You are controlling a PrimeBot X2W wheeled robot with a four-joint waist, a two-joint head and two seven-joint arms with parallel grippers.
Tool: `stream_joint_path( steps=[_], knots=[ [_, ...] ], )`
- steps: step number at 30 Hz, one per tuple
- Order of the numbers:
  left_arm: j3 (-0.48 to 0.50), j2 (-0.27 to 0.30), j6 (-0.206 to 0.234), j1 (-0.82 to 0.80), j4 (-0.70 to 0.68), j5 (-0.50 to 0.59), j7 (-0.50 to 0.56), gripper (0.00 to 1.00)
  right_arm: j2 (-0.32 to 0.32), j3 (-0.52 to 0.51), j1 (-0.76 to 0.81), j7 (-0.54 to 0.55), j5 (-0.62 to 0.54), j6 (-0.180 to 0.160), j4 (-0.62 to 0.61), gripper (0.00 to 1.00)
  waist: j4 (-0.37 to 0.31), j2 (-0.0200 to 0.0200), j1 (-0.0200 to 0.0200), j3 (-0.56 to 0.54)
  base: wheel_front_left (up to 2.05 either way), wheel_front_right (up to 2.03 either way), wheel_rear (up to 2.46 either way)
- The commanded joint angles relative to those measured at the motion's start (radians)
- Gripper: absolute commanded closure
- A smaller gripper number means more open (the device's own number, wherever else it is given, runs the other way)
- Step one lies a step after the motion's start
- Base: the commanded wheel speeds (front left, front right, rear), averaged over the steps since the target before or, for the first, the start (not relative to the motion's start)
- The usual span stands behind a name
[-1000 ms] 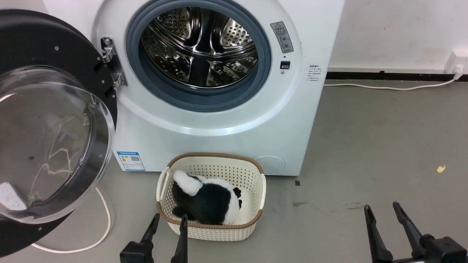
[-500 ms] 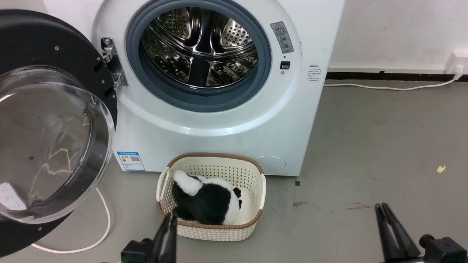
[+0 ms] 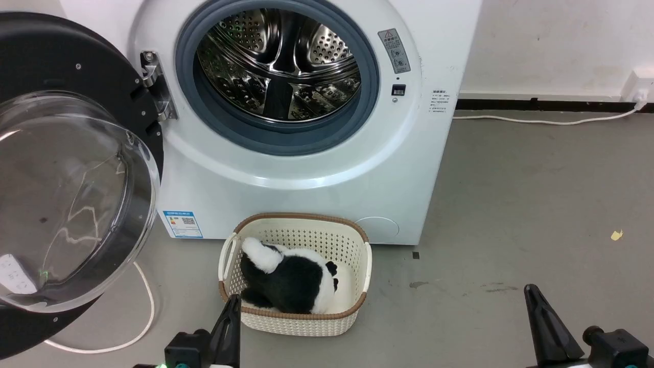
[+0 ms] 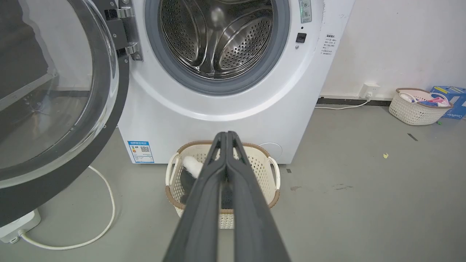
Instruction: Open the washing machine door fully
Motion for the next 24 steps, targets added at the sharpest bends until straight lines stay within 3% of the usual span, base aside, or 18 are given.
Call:
stream_joint_path(
  steps=[1,24],
  knots=[
    [0.008,-0.008,-0.006,-0.005,-0.008,0.014,0.005,1.0,0.001,0.003,-0.014,0.005,-0.009,0.0,0.001,1.0,0.0,0.0,0.0,0.0,0.0,0.0,0.0],
    [0.065,-0.029,-0.035,-0.014,-0.037,0.066,0.05,1.0,0.002,0.01,-0.041,0.041,-0.03,0.0,0.003,1.0,-0.002,0.0,0.0,0.007,0.0,0.0,0.0]
  ],
)
